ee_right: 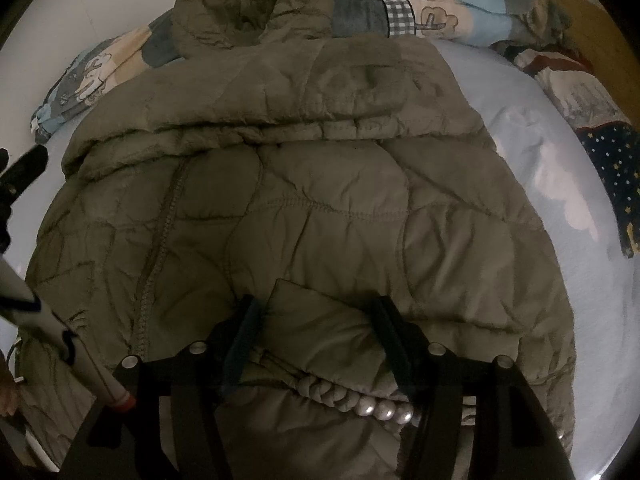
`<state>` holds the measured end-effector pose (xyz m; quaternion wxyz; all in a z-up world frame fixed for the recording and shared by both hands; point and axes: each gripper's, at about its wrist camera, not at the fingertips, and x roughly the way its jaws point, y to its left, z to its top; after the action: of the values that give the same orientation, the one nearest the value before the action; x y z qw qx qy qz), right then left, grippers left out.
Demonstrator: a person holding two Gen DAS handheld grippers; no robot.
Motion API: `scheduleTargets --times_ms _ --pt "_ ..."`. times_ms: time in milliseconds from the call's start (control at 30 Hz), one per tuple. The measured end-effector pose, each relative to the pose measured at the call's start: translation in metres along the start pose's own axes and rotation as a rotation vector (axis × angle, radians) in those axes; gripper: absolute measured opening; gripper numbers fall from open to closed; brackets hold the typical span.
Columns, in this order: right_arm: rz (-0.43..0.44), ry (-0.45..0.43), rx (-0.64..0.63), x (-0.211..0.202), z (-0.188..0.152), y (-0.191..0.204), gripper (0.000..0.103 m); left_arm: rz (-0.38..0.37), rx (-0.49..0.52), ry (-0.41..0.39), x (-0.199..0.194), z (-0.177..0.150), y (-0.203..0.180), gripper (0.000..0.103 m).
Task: Fold large clothes
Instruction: 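Fold the hem up toward the hood with both tools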
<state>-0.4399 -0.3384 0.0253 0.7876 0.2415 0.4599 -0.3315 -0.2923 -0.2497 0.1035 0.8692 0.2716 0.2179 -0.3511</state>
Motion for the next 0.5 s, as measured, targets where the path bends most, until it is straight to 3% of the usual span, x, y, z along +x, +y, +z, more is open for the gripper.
scheduleTargets --times_ms 100,300,500 --pt "-0.003 -0.027 -0.009 -0.009 0.003 -0.001 0.065 0.0 0.009 0.004 0.001 -0.001 -0.002 0.073" --pt "-0.113 -0.107 -0.067 -0.025 0.01 -0.003 0.066 0.007 0.035 0.03 0.008 -0.005 -0.007 0.073" --pt "-0.181 -0.153 -0.143 -0.029 0.009 0.009 0.068 0.01 0.064 0.106 0.026 -0.013 -0.014 0.073"
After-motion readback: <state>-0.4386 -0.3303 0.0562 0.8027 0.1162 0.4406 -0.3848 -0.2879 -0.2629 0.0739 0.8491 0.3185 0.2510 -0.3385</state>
